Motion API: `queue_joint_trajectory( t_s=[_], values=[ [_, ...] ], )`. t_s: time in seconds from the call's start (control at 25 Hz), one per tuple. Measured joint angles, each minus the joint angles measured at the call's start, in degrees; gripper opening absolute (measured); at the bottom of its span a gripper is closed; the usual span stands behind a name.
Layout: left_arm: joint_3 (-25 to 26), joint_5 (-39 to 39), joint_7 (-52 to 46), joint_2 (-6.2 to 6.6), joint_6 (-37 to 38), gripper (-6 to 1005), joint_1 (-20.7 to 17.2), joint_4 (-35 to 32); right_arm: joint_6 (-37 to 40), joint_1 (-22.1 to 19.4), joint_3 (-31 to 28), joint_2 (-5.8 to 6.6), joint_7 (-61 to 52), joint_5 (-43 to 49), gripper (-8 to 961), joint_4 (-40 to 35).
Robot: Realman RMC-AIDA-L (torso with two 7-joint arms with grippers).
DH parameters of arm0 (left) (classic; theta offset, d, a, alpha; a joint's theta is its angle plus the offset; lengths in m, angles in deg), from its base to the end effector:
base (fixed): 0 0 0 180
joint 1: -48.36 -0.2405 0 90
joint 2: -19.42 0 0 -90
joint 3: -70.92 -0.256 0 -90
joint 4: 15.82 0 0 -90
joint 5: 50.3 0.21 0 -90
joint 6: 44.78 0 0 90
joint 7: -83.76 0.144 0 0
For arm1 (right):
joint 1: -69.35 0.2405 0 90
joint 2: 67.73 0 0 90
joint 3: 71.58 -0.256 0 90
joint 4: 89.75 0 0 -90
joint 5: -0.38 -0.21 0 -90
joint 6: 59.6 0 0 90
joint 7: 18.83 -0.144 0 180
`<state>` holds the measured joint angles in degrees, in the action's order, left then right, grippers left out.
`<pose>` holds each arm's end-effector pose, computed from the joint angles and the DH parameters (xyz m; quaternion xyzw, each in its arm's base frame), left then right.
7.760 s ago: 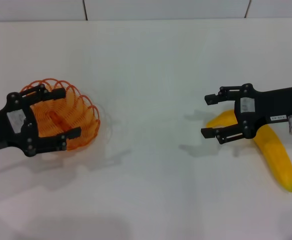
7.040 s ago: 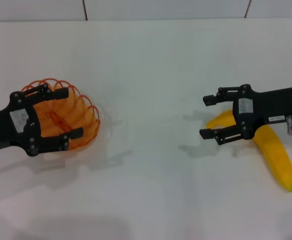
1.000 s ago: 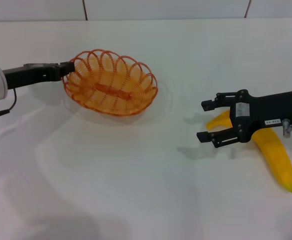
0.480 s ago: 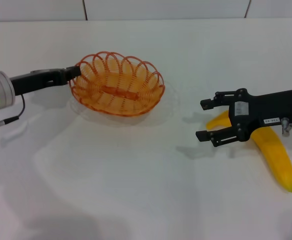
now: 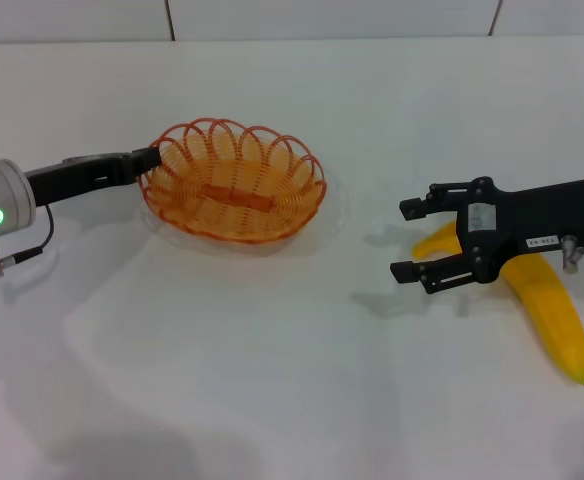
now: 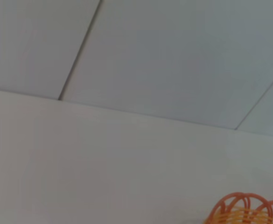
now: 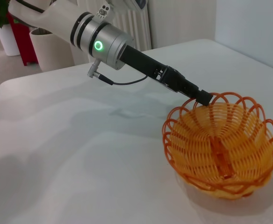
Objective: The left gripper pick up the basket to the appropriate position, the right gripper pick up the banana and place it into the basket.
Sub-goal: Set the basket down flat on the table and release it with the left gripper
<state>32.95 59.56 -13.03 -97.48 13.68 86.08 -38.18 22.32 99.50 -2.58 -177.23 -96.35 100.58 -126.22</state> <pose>-0.2902 0.3940 -0.0160 -0.8176 -0.4583 -0.2307 0.2614 0.2662 0.3386 0.0041 -0.9783 0.1328 0.1342 0.0853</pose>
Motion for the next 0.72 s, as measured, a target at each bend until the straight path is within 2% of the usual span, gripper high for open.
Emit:
queue_joint_trajectory(
  t_s=[0.72],
  values=[
    [0.00, -0.35, 0.86, 0.09, 0.21, 78, 0.25, 1.40, 0.00, -0.01, 0.00, 0.00, 0.00, 0.00, 887, 0.00]
  ],
)
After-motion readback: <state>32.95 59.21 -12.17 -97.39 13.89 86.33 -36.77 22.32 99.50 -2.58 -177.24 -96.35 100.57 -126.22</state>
